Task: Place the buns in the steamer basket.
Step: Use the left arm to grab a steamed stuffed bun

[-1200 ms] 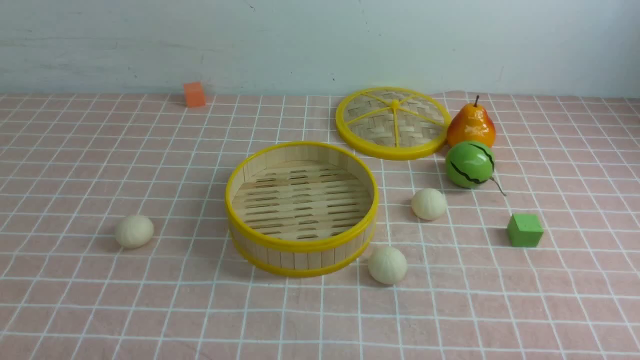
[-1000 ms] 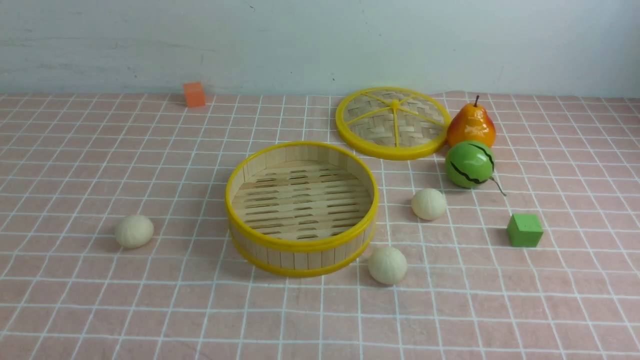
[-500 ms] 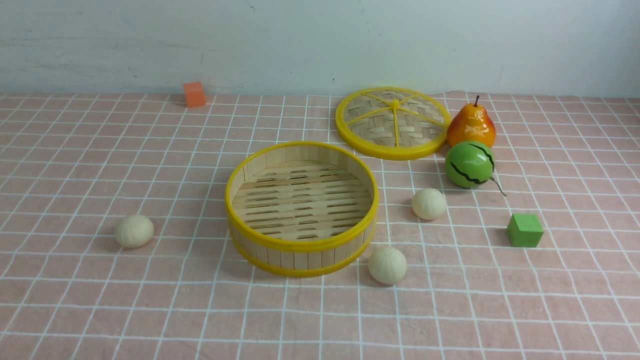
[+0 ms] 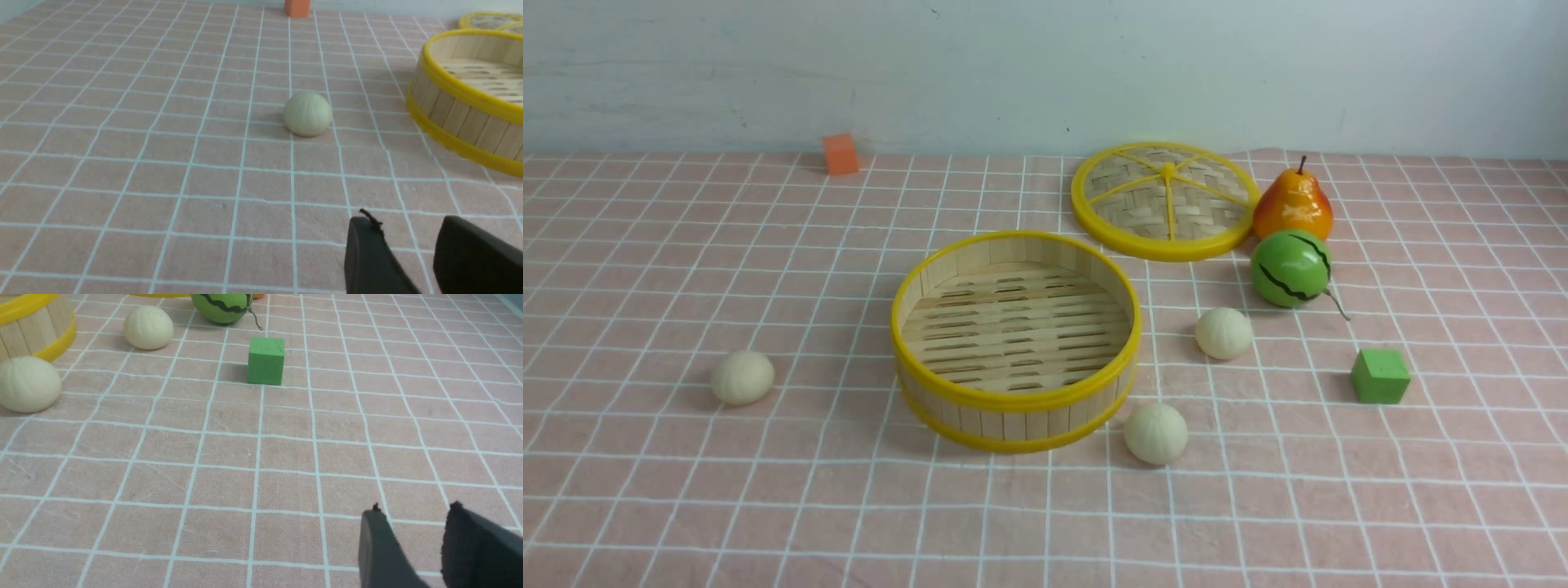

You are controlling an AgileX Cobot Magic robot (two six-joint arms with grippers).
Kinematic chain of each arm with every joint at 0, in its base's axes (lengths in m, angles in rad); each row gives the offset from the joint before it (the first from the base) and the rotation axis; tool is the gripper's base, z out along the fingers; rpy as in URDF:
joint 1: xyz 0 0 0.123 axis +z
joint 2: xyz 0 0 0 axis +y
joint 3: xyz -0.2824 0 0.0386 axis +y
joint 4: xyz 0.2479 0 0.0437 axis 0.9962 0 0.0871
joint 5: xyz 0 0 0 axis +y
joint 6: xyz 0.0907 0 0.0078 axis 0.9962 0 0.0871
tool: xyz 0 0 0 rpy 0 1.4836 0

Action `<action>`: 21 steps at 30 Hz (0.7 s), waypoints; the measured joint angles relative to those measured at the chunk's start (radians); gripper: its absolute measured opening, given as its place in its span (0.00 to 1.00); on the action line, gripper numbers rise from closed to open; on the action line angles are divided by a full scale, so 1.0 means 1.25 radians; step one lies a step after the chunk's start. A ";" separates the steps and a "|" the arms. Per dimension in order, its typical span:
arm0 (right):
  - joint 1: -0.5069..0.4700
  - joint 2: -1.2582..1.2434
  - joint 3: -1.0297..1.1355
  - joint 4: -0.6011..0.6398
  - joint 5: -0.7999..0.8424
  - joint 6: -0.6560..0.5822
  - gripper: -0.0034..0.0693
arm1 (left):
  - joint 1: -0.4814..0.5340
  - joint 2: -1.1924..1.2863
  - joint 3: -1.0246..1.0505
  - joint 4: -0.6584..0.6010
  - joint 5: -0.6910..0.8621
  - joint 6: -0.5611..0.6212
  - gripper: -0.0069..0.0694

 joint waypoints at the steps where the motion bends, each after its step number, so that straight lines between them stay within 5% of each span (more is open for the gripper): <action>1: 0.000 0.000 0.002 -0.002 -0.015 0.000 0.38 | 0.000 0.000 0.000 0.000 -0.017 0.000 0.40; 13: 0.000 0.000 0.009 -0.002 -0.279 0.004 0.38 | 0.000 0.000 0.000 0.000 -0.205 0.000 0.40; 21: 0.000 0.000 0.009 0.028 -0.529 0.205 0.38 | 0.000 0.000 0.000 -0.022 -0.545 -0.068 0.40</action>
